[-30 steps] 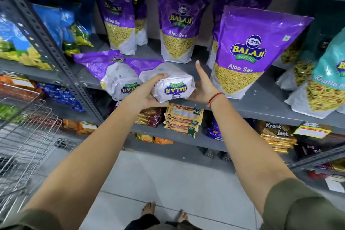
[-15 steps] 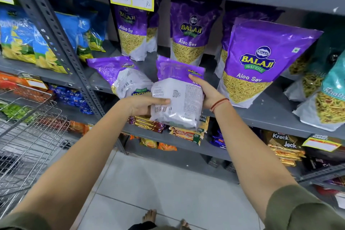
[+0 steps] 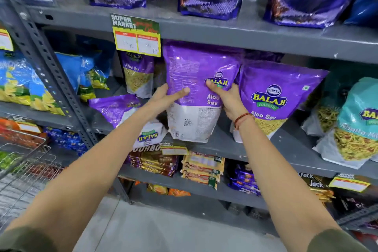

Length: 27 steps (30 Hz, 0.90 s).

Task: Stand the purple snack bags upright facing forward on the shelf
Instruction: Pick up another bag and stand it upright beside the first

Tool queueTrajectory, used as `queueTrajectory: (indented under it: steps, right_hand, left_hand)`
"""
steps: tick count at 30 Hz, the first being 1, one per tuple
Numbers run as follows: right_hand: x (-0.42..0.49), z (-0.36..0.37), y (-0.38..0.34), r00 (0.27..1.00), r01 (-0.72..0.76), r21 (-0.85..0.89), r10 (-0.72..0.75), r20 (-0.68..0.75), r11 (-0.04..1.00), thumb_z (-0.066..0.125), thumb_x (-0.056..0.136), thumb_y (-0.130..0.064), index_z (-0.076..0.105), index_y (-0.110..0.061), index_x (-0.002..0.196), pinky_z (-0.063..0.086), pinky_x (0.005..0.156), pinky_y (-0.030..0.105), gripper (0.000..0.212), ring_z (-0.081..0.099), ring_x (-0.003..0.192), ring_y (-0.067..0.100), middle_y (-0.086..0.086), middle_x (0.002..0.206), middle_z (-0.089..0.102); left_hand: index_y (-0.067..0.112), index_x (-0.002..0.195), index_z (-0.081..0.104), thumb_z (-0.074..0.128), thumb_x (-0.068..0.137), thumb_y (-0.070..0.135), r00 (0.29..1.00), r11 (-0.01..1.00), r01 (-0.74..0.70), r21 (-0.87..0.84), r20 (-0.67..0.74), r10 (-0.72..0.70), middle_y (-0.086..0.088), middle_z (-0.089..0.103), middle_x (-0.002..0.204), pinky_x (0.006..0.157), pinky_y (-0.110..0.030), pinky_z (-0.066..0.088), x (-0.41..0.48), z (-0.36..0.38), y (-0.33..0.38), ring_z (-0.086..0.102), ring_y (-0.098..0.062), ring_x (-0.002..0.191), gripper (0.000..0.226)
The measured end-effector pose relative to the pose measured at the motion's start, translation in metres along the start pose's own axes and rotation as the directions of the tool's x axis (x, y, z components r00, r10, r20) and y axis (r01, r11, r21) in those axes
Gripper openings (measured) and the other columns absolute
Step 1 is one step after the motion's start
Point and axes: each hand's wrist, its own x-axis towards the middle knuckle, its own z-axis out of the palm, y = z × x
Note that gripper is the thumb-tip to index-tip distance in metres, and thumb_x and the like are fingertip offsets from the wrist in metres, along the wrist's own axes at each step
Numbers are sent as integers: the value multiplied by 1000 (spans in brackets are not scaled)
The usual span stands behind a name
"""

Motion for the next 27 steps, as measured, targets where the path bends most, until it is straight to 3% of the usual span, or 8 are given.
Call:
queueTrajectory:
  steps: [5,10,13,15,18,21,24,27]
  right_hand:
    - [10,3,-6,981,101,-95,-115,-159,990,90,55,-20,61,10,100,59,72,35,61,70,79,20,18,96,72]
    - [9,1,-7,971,143,-94,-158,-178,985,81,71,-11,65,-9,78,55,69,27,17,65,68,11,-4,70,72]
    - [2,-1,-3,992,69,-106,-80,-99,992,78,73,-6,65,-14,86,54,64,18,19,69,70,4,-13,70,74]
    - [-5,-4,9,998,5,-143,-14,-59,990,77,75,-8,65,-12,95,53,64,16,24,70,72,3,-13,74,74]
    - [-12,-9,24,996,-22,-210,4,-84,978,79,75,-16,67,-15,92,55,69,23,22,70,77,8,-4,86,74]
    - [-18,-6,25,979,30,-330,-94,-180,944,82,71,-25,67,-21,79,56,72,29,17,68,72,9,-3,79,72]
    - [-34,11,19,915,31,-476,-216,-340,879,81,72,-30,49,-28,57,40,55,23,35,49,49,1,-11,54,53]
    - [-53,34,19,834,-31,-603,-312,-456,797,75,77,-42,59,-12,69,37,60,36,35,59,61,31,11,60,63]
  left_hand:
    - [4,102,63,69,80,9,969,983,-183,27,-166,185,9,65,85,61,-5,46,23,-5,16,61,14,63,23]
    - [14,88,66,75,74,12,956,978,-190,-84,-241,165,14,72,74,73,-19,53,39,-13,13,68,-3,74,17]
    - [11,97,59,69,81,15,921,944,-264,-196,-342,186,4,70,91,78,-18,52,36,-2,4,65,-2,80,20]
    - [11,106,53,63,87,21,834,954,-293,-68,-506,220,6,61,101,83,-14,47,18,13,-17,60,4,89,24]
    - [8,114,49,53,91,35,731,954,-206,219,-613,299,-7,51,113,96,-38,44,-20,49,-71,51,-21,107,36]
    - [7,116,46,59,86,24,857,950,-46,308,-477,196,-14,44,115,95,-40,42,-46,93,-108,48,-30,109,37]
    - [6,130,38,66,79,13,922,961,65,270,-385,46,-15,41,124,95,-31,37,-56,126,-120,45,-30,113,58]
    - [4,141,25,64,81,14,918,985,95,146,-395,-30,-17,33,138,98,-19,29,-48,138,-113,39,-28,124,72]
